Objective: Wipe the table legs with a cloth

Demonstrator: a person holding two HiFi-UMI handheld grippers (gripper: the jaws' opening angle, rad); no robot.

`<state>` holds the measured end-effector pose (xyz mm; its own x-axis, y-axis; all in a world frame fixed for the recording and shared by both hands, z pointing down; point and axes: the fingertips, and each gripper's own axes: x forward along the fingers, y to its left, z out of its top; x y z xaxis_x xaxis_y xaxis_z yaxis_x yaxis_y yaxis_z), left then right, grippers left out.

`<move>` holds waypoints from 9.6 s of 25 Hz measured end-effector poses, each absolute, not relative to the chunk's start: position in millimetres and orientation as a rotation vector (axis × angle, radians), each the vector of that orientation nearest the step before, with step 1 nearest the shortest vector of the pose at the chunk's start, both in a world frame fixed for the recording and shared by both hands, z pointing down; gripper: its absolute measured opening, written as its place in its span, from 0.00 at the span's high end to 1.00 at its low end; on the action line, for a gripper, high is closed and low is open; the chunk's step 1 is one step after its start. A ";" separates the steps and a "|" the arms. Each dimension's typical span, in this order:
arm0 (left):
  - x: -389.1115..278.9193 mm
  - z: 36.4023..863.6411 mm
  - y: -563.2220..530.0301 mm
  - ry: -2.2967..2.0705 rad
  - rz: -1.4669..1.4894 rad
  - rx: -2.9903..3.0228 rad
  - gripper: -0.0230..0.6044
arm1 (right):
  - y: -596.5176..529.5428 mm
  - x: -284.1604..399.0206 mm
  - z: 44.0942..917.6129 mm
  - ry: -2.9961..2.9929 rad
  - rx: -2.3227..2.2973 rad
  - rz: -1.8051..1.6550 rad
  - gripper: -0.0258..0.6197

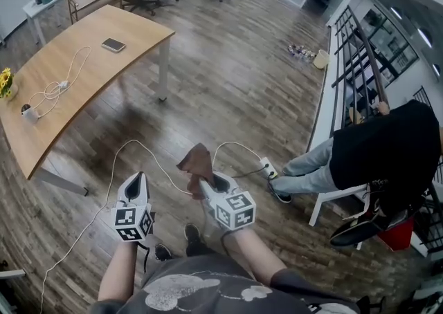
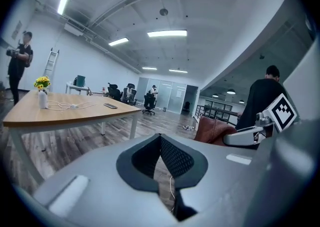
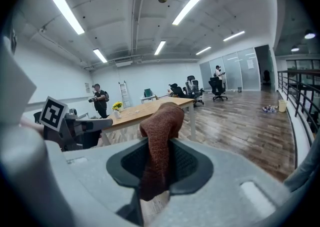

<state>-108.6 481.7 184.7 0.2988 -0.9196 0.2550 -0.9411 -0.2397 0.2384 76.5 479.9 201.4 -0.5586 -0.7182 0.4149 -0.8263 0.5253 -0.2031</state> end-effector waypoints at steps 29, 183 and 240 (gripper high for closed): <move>-89.1 183.8 313.8 -1.725 0.130 2.259 0.93 | 303.0 100.5 223.2 -2.482 1.236 0.623 0.82; -228.9 525.8 -238.2 -1.934 -0.055 2.338 0.93 | -297.8 -56.3 440.8 -2.977 0.967 0.009 0.81; -240.4 673.1 -210.9 -1.922 0.199 2.217 0.93 | -333.7 -2.4 770.5 -2.258 0.904 0.217 0.81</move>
